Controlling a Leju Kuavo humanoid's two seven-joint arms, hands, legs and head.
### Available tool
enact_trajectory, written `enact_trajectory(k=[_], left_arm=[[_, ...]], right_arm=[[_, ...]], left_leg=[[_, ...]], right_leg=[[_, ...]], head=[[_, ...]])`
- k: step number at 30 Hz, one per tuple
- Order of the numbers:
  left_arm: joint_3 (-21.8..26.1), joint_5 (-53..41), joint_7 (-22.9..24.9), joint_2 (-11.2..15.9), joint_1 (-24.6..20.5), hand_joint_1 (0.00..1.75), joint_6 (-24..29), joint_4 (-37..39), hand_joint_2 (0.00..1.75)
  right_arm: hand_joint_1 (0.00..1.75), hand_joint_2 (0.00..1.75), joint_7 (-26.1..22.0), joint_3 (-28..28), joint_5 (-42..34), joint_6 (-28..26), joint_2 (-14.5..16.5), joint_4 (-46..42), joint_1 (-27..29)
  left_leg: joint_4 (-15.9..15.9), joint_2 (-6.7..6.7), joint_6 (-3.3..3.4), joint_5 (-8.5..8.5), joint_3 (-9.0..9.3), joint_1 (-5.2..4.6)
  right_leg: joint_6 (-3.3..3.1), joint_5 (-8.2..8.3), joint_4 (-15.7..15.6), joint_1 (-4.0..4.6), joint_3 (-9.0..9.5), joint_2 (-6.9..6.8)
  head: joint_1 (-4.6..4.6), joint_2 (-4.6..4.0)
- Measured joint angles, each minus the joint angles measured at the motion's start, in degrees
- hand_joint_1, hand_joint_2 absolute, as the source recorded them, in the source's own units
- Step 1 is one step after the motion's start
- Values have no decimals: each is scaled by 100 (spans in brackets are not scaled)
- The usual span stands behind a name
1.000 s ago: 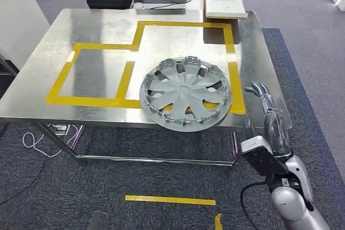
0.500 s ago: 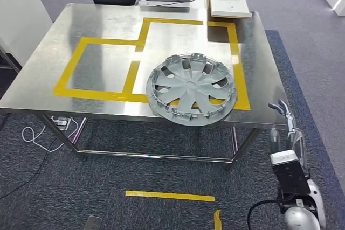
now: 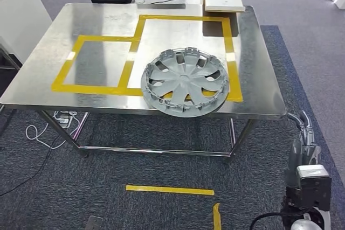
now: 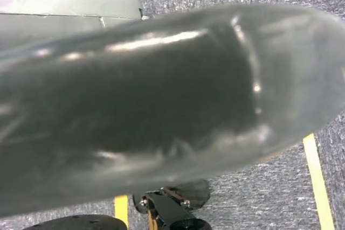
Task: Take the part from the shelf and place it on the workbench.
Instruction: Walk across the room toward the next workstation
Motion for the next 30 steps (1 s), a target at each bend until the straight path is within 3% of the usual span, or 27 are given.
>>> enact_trajectory(k=[3, 4, 5, 6, 8, 10, 14, 16, 18, 19, 20, 21, 22, 24, 26, 28, 30], left_arm=[[31, -6, 0, 1, 1, 0, 0, 3, 0], [42, -9, 0, 0, 4, 0, 0, 5, 0], [52, -11, 0, -1, 7, 0, 0, 7, 0], [62, -13, 0, -1, 8, 0, 1, 8, 0], [81, -13, -2, -1, 6, 0, 9, 9, 0], [96, -12, -11, 0, 0, 0, 27, 9, 0], [120, 8, -34, -6, 13, 0, 45, 15, 0], [140, 18, -47, -9, 19, 0, 53, 23, 0], [171, 34, -64, -14, 20, 0, 56, 27, 0], [187, 44, -70, -19, 22, 0, 52, 30, 0], [205, 54, -75, -22, 24, 0, 46, 33, 0], [220, 63, -77, -25, 25, 0, 39, 34, 0], [233, 67, -78, -26, 26, 0, 31, 35, 0], [258, 70, -79, -29, 25, 0, 23, 35, 0], [282, 69, -79, -30, 26, 0, 22, 35, 0], [318, 64, -79, -30, 29, 0, 20, 35, 0], [357, 57, -78, -26, 30, 0, 15, 35, 0]], right_arm=[[0, 0, -161, -51, -377, -22, 120, -38, 52], [0, 0, -231, -85, -538, -28, 168, -48, 92], [0, 0, -290, -119, -677, -31, 215, -61, 138], [0, 0, -332, -150, -781, -31, 256, -75, 186], [0, 0, -379, -203, -902, -27, 330, -108, 279], [0, 0, -396, -257, -965, -27, 395, -127, 374], [0, 0, -385, -393, -1087, -32, 521, -126, 600], [0, 0, -356, -493, -1103, -44, 577, -119, 723], [0, 0, -273, -622, -1060, -45, 646, -86, 842], [0, 0, -206, -697, -1009, -26, 687, -52, 898], [0, 0, -127, -780, -952, 19, 734, -7, 954], [0, 0, -44, -874, -893, 91, 785, 47, 1007], [0, 0, 32, -983, -836, 194, 842, 108, 1051], [0, 0, 115, -1265, -681, 463, 997, 246, 1109], [0, 0, 142, -1612, -465, 767, 1199, 398, 1136], [0, 0, 188, -2025, -249, 1127, 1435, 593, 1135], [0, 0, 219, -2501, -75, 1513, 1695, 859, 1084]], left_leg=[[999, -3, -71, -649, -331, 14], [1297, -3, -80, -784, -407, 17], [1411, -3, -80, -810, -399, 18], [1307, -3, -69, -732, -293, 18], [587, -9, -12, -410, 140, 12], [-50, -19, 52, -221, 469, -4], [-251, -15, 143, -156, 468, -4], [-293, -1, 215, -86, 429, 19], [-294, 7, 255, -36, 363, 13], [-292, 11, 261, -13, 328, 9], [-289, 14, 259, 11, 295, 6], [-286, 16, 253, 34, 264, 6], [-283, 16, 243, 53, 241, 7], [-271, 16, 209, 87, 205, 1], [-254, 15, 152, 137, 175, -17], [-252, 12, 88, 203, 154, -20], [-164, -3, 26, 86, 101, -12]], right_leg=[[-85, 69, -2, 5, -84, -24], [-94, 88, 5, 12, -117, -29], [-95, 105, 16, 18, -149, -31], [-94, 120, 29, 23, -179, -29], [-81, 141, 55, 31, -220, -21], [-46, 166, 85, 52, -264, -17], [86, 191, 108, 56, -374, -14], [141, -96, 400, 48, -509, -3], [183, -560, 1114, 36, -763, 1], [200, -715, 1452, 30, -867, 1], [213, -764, 1636, 25, -896, 1], [220, -700, 1594, 19, -815, 0], [222, -549, 1321, 12, -619, -1], [215, -251, 467, 4, -63, -3], [184, -151, -46, 14, 251, 3], [131, -123, -99, 27, 239, 8], [33, -54, -116, 15, 185, -12]], head=[[-16, 0], [-15, 0], [-15, 0], [-15, 0], [-16, 0], [-14, 0], [-7, 0], [6, 0], [16, 0], [15, 0], [14, 0], [14, 0], [15, 0], [16, 0], [9, 0], [4, 0], [-5, 0]])
